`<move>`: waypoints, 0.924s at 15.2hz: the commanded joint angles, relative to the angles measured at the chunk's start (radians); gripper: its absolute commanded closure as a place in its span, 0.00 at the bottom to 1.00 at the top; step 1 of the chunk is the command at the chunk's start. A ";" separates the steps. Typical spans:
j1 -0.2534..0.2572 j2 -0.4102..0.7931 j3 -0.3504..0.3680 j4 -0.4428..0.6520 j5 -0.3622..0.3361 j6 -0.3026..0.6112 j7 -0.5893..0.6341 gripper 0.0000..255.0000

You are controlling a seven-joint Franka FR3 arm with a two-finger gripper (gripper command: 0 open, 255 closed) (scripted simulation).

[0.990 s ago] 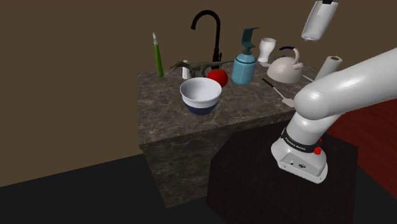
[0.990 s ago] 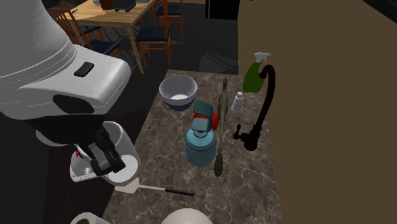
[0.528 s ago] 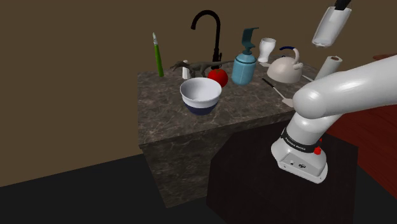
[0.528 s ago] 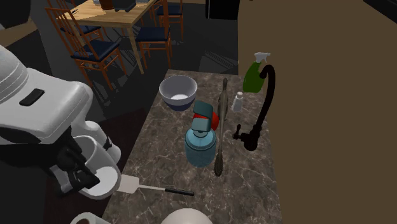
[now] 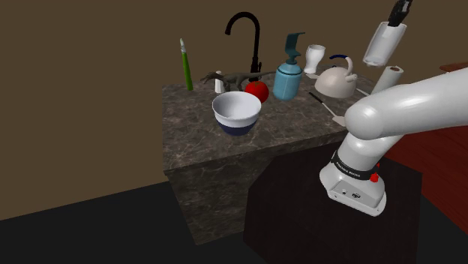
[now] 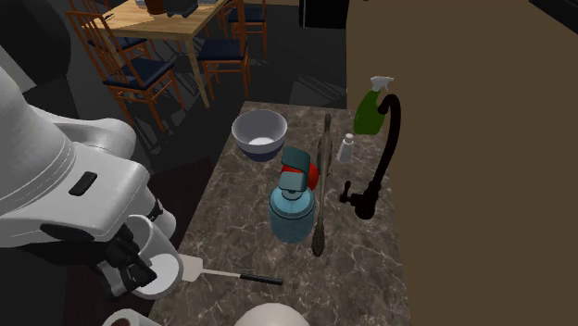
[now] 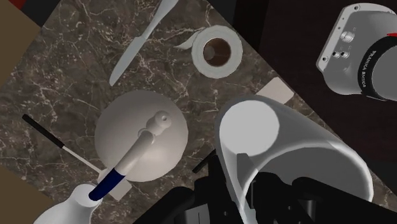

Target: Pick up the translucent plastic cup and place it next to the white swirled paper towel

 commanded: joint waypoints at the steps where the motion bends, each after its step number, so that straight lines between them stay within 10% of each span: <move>1: -0.005 -0.010 -0.005 -0.034 -0.008 0.024 0.005 1.00; 14: -0.028 -0.032 -0.065 -0.209 -0.063 0.181 0.018 1.00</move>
